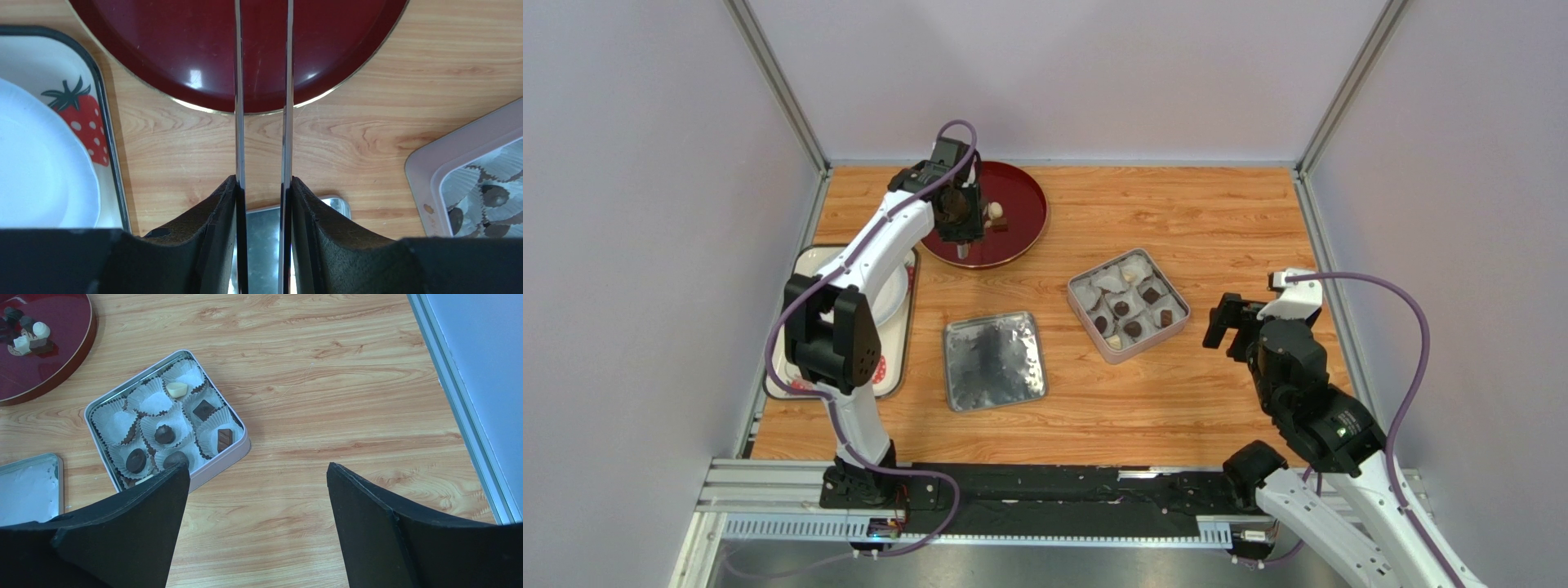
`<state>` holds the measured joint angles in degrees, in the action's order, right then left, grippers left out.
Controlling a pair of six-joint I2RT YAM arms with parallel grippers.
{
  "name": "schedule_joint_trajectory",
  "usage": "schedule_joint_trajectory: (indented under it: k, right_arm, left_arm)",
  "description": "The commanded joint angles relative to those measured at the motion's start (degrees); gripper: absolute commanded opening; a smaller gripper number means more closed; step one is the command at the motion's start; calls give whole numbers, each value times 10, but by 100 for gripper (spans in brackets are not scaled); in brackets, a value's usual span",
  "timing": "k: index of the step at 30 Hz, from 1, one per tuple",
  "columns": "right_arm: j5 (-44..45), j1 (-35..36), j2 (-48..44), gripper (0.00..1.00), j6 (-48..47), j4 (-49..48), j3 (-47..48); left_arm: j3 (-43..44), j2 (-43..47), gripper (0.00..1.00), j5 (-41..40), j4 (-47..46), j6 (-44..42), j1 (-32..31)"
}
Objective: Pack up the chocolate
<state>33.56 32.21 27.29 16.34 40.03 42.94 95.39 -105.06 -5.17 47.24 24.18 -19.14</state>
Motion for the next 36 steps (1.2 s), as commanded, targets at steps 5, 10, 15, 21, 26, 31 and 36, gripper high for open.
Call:
schedule_joint_trajectory:
  k: [5, 10, 15, 21, 26, 31, 36]
  right_arm:
    - [10, 1, 2, 87, -8, -19, 3]
    - [10, 1, 1, 87, -9, -19, 2]
    - [9, 1, 2, 87, -9, -21, 3]
    - [7, 1, 1, 87, -9, -19, 3]
    - [10, 1, -2, 87, -9, -20, 1]
    - [8, 1, -4, 87, -8, -19, 3]
    - [8, 1, -7, 87, -8, -20, 4]
  left_arm:
    - [73, -44, 44, -12, -14, 6, 0]
    - [82, -53, 44, -27, -12, 17, 1]
    - [84, -67, 44, -28, -6, 17, 1]
    - [86, -88, 44, -14, -3, 17, 1]
    - [86, -89, 44, -27, 7, 17, 1]
    - [77, -78, 41, -18, 12, 15, 0]
    - [52, -46, 35, -11, 14, 12, 0]
